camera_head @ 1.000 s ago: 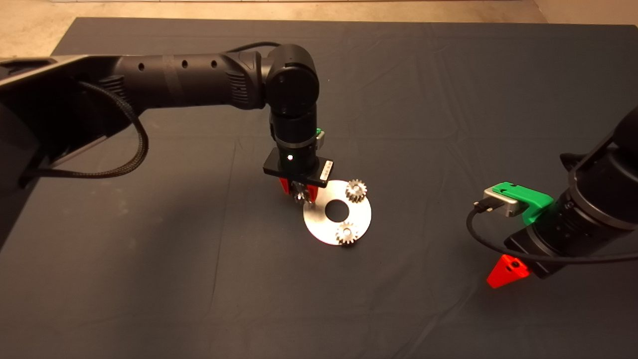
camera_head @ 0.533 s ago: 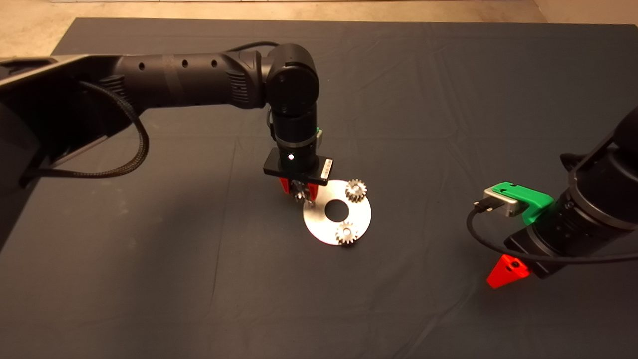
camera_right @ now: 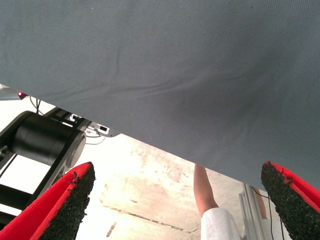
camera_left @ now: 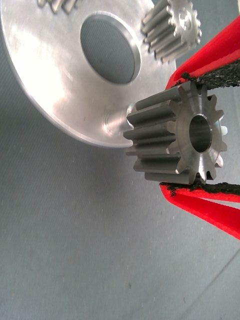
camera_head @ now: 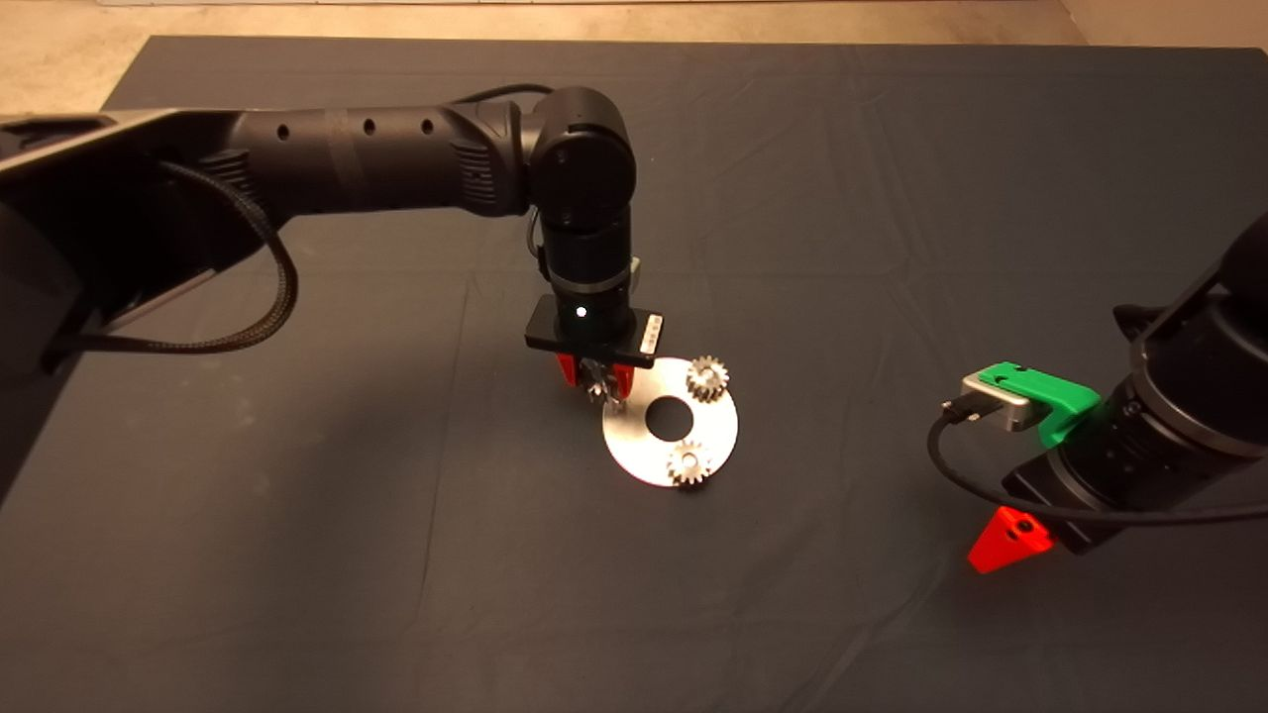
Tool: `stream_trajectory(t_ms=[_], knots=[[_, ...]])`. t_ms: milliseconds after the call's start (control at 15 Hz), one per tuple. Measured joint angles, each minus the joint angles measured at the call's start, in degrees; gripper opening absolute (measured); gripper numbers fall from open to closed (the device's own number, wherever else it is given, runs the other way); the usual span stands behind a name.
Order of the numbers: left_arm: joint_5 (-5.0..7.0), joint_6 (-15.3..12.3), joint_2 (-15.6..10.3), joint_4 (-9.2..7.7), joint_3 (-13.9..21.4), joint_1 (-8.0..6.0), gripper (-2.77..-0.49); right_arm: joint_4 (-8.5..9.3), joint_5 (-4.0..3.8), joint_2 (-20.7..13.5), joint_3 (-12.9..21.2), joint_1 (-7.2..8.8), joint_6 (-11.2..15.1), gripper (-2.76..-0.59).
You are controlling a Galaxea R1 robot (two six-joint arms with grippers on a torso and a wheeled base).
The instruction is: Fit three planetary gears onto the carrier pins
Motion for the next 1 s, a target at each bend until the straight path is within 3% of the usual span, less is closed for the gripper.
stream_trajectory(t_ms=[467, 1000], knots=[[0.05, 0.00, 0.31, 0.13, -1.02, 0.20, -2.25, 0.00, 0.00, 0.00, 0.52, 0.00, 0.00, -0.89], [0.02, 0.00, 0.31, 0.30, -1.02, 2.18, -2.25, 0.02, -0.02, 0.00, 0.56, 0.00, -0.01, -0.89]])
